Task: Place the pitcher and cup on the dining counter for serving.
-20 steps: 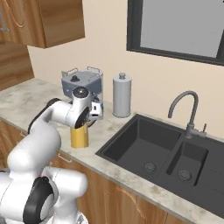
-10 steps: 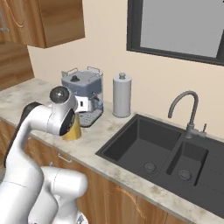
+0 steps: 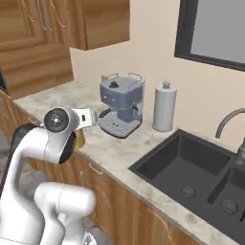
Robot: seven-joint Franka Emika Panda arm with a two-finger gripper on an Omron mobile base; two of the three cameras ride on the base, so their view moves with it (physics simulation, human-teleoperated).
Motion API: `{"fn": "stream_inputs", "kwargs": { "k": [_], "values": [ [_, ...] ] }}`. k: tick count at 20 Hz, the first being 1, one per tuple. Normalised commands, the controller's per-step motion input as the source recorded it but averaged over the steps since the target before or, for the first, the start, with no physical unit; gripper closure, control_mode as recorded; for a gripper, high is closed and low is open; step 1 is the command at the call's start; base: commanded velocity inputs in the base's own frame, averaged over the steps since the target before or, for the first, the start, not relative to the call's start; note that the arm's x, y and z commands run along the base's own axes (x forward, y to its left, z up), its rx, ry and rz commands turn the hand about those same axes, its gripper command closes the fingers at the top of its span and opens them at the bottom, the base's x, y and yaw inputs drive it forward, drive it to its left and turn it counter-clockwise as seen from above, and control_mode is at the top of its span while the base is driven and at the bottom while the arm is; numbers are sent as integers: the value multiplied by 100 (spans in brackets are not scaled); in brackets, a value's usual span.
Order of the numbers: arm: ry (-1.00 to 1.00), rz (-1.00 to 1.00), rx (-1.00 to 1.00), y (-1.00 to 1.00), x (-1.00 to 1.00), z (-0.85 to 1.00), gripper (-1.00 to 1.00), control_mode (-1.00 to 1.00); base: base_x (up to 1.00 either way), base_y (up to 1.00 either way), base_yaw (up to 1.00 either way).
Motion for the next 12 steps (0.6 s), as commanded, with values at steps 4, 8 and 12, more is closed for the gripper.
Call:
{"fn": "stream_inputs", "kwargs": {
  "k": [4, 8, 12],
  "values": [
    [0, 0, 0, 0, 0, 0, 100, 100, -11, 66, 93],
    [0, 0, 0, 0, 0, 0, 100, 100, -1, 56, 93],
    [0, 0, 0, 0, 0, 0, 100, 100, 11, 65, 81]
  ]
}}
